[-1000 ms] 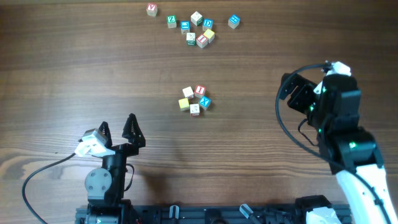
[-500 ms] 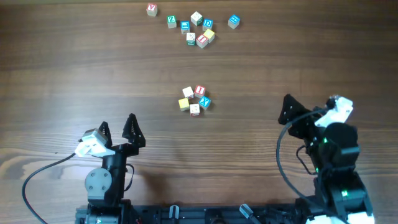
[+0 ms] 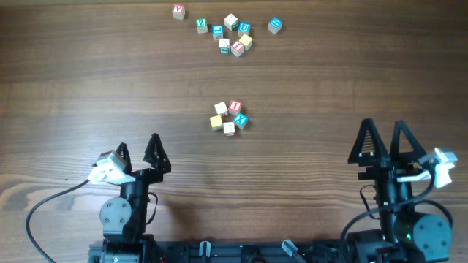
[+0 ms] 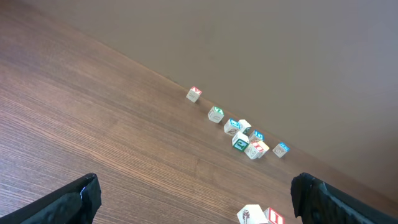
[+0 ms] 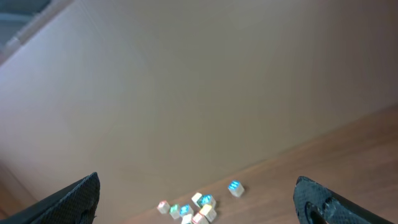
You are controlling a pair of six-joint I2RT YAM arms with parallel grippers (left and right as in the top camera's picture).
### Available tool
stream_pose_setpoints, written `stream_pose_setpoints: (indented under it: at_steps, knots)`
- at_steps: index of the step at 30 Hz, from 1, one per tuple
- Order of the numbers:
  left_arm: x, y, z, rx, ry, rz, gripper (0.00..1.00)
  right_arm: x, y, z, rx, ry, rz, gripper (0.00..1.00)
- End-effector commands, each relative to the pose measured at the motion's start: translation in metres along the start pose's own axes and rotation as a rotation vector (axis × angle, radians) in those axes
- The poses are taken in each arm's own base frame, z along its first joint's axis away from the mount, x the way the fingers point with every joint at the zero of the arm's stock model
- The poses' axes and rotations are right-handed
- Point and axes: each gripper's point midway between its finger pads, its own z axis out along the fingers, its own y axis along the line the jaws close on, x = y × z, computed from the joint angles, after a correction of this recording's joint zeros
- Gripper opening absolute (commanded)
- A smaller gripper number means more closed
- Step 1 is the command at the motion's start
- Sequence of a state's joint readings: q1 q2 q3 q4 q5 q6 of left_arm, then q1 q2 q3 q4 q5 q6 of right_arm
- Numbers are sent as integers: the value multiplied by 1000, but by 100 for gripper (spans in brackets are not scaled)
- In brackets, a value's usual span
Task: Form a circle
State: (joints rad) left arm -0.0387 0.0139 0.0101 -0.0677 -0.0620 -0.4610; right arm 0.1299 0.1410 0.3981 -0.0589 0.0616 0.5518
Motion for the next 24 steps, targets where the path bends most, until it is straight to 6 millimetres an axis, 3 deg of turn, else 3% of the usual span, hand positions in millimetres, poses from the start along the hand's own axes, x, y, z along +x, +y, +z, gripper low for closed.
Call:
stream_pose_setpoints:
  at_steps: [1, 7, 13, 17, 24]
  knots:
    - [0, 0, 0, 0, -5, 2, 100, -18, 7, -13, -39, -88, 9, 100]
    - [0, 0, 0, 0, -5, 2, 100, -42, 19, -26, -89, -193, 13, 100]
    - [0, 0, 0, 0, -4, 2, 100, -43, 11, -25, -58, -210, 2, 100]
    - [0, 0, 0, 0, -5, 2, 100, -25, -1, -19, -32, -174, -1, 100]
    - [0, 0, 0, 0, -5, 2, 100, 29, -35, -5, 31, -74, -7, 100]
